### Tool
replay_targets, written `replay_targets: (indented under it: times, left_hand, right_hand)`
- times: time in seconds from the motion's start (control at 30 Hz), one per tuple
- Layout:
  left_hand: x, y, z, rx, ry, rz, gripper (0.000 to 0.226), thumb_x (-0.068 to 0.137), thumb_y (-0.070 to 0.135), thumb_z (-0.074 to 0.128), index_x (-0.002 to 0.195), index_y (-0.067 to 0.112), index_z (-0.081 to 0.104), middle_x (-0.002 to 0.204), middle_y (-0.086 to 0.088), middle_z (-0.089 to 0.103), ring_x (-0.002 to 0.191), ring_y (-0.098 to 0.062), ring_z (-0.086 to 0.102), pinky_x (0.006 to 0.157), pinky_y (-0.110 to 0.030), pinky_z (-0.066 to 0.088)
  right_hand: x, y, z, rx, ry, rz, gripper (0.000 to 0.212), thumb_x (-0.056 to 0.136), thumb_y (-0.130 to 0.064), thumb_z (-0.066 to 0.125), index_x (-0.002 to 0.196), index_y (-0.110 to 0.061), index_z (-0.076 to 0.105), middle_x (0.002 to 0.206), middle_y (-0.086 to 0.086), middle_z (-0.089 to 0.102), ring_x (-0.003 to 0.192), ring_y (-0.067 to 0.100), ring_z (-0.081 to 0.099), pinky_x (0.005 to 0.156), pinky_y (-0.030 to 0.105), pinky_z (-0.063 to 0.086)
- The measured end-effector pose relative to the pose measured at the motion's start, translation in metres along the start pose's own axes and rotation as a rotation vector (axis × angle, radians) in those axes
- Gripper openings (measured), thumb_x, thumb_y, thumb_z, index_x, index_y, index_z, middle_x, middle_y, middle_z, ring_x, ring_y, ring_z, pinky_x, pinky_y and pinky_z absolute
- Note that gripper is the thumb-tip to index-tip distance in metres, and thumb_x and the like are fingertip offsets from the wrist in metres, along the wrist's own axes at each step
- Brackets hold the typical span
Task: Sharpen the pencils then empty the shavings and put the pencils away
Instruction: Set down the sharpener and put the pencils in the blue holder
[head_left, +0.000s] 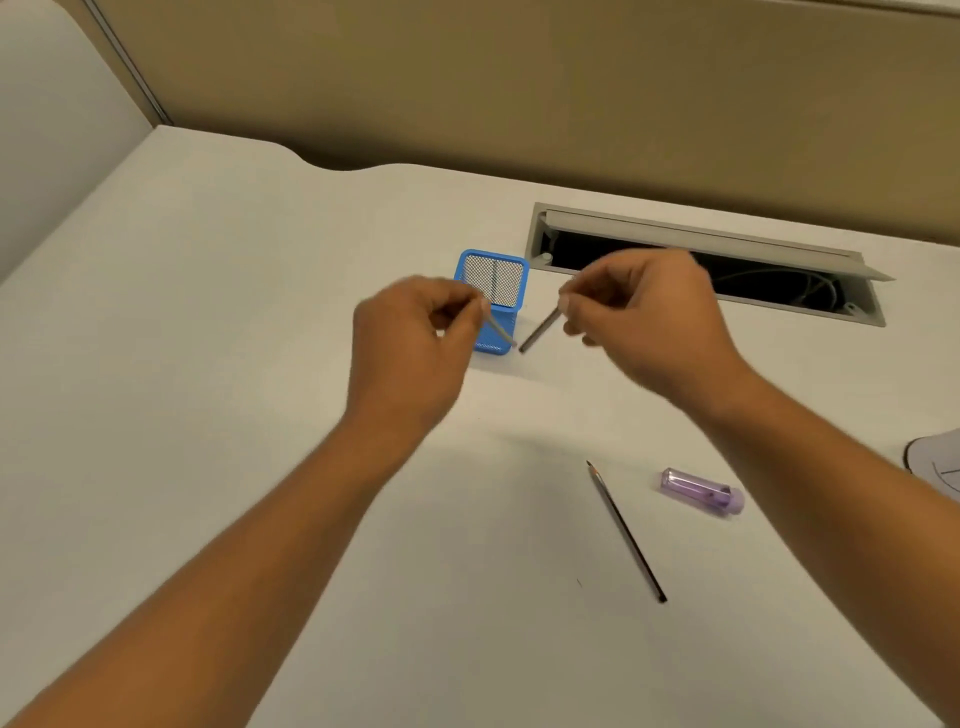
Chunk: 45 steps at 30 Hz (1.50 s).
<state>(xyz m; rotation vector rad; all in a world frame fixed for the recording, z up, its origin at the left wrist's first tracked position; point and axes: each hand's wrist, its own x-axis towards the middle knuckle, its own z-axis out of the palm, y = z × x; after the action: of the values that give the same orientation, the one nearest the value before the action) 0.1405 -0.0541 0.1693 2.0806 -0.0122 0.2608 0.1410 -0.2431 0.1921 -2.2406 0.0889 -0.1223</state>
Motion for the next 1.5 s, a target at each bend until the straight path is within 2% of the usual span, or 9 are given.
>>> replay_targets:
  times: [0.1,0.27,0.43,0.63,0.93,1.03,1.27,1.4,1.5]
  left_hand:
    - [0.028,0.003,-0.006,0.069,0.036,0.093,0.017,0.090,0.022,0.069,0.102,0.012,0.076,0.092,-0.005,0.075,0.077,-0.012,0.068,0.071,-0.038,0.063]
    - [0.051,-0.010,0.009,0.205,0.012,0.144,0.021,0.090,0.023,0.068,0.107,0.012,0.074,0.104,-0.006,0.076,0.090,-0.017,0.070,0.079,-0.025,0.059]
    - [0.065,-0.033,0.026,0.281,-0.028,0.103,0.021,0.091,0.021,0.066,0.108,0.013,0.075,0.103,-0.007,0.075,0.091,-0.022,0.069,0.084,-0.038,0.058]
    - [0.071,-0.042,0.036,0.404,-0.128,0.058,0.021,0.094,0.023,0.062,0.110,0.016,0.073,0.106,-0.007,0.072,0.092,-0.027,0.066,0.078,-0.039,0.056]
    - [0.076,-0.052,0.046,0.440,-0.114,0.019,0.020,0.089,0.034,0.068,0.104,0.022,0.074,0.102,0.001,0.069,0.087,-0.018,0.063,0.068,-0.029,0.047]
    - [0.074,-0.055,0.047,0.417,-0.128,0.033,0.020,0.088,0.034,0.069,0.104,0.022,0.073,0.101,0.001,0.070,0.082,-0.012,0.057,0.068,-0.028,0.045]
    - [0.067,-0.064,0.044,0.349,-0.147,0.037,0.023,0.081,0.035,0.076,0.100,0.022,0.072,0.092,0.007,0.067,0.080,-0.010,0.059,0.068,-0.025,0.045]
    - [0.063,-0.067,0.038,0.356,-0.131,0.010,0.024,0.079,0.029,0.079,0.101,0.025,0.072,0.088,0.013,0.060,0.072,-0.007,0.052,0.065,-0.021,0.038]
    - [0.054,-0.065,0.032,0.332,-0.107,-0.005,0.021,0.078,0.029,0.079,0.097,0.028,0.071,0.088,0.013,0.062,0.070,-0.008,0.053,0.063,-0.023,0.039]
  right_hand:
    - [0.026,-0.008,0.002,-0.004,0.050,-0.042,0.008,0.088,-0.015,0.069,0.088,-0.018,0.076,0.070,-0.007,0.073,0.066,0.008,0.073,0.071,0.034,0.063]
    - [0.052,0.000,0.026,-0.149,0.081,-0.109,0.005,0.085,-0.020,0.071,0.086,-0.021,0.075,0.070,-0.010,0.068,0.068,0.010,0.069,0.071,0.031,0.060]
    - [0.069,0.016,0.052,-0.313,0.038,-0.115,0.009,0.089,-0.026,0.067,0.094,-0.024,0.074,0.087,-0.005,0.075,0.078,0.014,0.066,0.075,0.034,0.059]
    - [0.078,0.025,0.075,-0.457,-0.013,-0.137,0.015,0.093,-0.027,0.061,0.100,-0.019,0.073,0.104,0.006,0.077,0.090,0.023,0.068,0.068,0.027,0.052]
    - [0.090,0.027,0.092,-0.510,-0.062,-0.061,0.014,0.088,-0.024,0.068,0.098,-0.019,0.074,0.098,0.006,0.074,0.087,0.021,0.066,0.072,0.032,0.056]
    - [0.089,0.029,0.092,-0.511,-0.068,-0.046,0.013,0.087,-0.027,0.069,0.098,-0.019,0.072,0.097,0.005,0.073,0.089,0.020,0.064,0.068,0.029,0.052]
    - [0.086,0.028,0.088,-0.468,-0.121,-0.025,0.008,0.086,-0.025,0.067,0.090,-0.019,0.072,0.093,0.006,0.072,0.091,0.022,0.064,0.070,0.034,0.058]
    - [0.080,0.026,0.074,-0.393,-0.093,-0.005,0.011,0.086,-0.017,0.062,0.088,-0.017,0.073,0.091,0.003,0.071,0.088,0.021,0.064,0.071,0.035,0.058]
    - [0.068,0.033,0.054,-0.335,-0.041,0.039,0.013,0.083,-0.017,0.061,0.082,-0.018,0.074,0.080,-0.002,0.069,0.080,0.019,0.064,0.072,0.036,0.057]
